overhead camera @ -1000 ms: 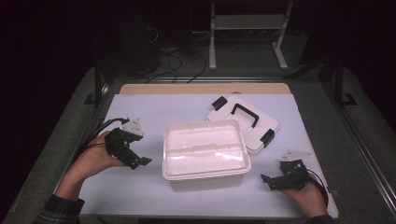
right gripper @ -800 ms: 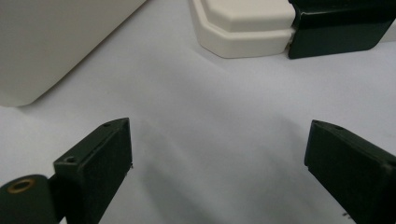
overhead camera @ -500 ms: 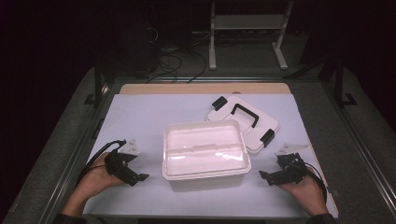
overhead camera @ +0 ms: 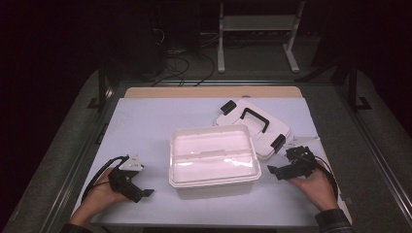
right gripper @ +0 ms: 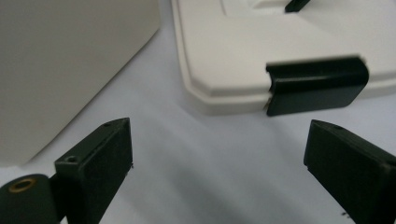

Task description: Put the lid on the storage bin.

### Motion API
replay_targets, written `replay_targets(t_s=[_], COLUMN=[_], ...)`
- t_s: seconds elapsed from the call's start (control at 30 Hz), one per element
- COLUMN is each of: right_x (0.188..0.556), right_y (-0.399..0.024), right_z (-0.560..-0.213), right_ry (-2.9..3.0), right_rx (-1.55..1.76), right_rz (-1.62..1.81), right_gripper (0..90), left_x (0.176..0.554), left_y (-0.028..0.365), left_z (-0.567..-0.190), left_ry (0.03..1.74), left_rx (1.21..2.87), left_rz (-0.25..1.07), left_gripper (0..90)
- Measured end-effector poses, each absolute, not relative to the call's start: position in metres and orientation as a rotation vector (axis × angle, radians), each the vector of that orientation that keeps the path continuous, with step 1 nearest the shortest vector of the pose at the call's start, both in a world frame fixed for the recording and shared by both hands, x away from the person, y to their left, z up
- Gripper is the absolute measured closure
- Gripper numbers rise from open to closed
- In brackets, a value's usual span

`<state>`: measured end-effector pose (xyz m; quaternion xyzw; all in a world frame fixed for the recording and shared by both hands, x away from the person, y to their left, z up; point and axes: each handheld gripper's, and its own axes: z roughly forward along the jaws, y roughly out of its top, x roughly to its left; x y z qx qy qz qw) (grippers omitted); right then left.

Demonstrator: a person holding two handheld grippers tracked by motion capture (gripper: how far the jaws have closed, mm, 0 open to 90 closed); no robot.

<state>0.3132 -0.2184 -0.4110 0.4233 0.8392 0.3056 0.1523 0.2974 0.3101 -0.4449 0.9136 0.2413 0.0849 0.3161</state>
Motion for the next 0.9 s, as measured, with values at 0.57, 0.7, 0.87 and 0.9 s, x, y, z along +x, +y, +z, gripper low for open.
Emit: replay_targets(t_s=[0.57,0.7,0.87,0.9], right_x=[0.370,0.387,0.405,0.408], right_y=[-0.209,-0.206,-0.204,-0.204], right_z=[-0.391,-0.384,-0.375,-0.373], right_ry=[2.424,2.428,2.437,2.438], right_rx=[1.194,1.189,1.181,1.179], right_rz=[0.920,0.887,0.879,0.879], right_gripper=[14.1,14.2,14.4,14.4], left_x=[0.291,0.291,0.291,0.291], left_y=[0.318,0.318,0.318,0.318], left_z=[-0.452,-0.452,-0.452,-0.452], left_ry=[0.631,0.632,0.631,0.631], left_rx=[2.308,2.307,2.308,2.308], left_rz=[0.251,0.250,0.251,0.251], left_gripper=[0.0,0.0,0.0,0.0])
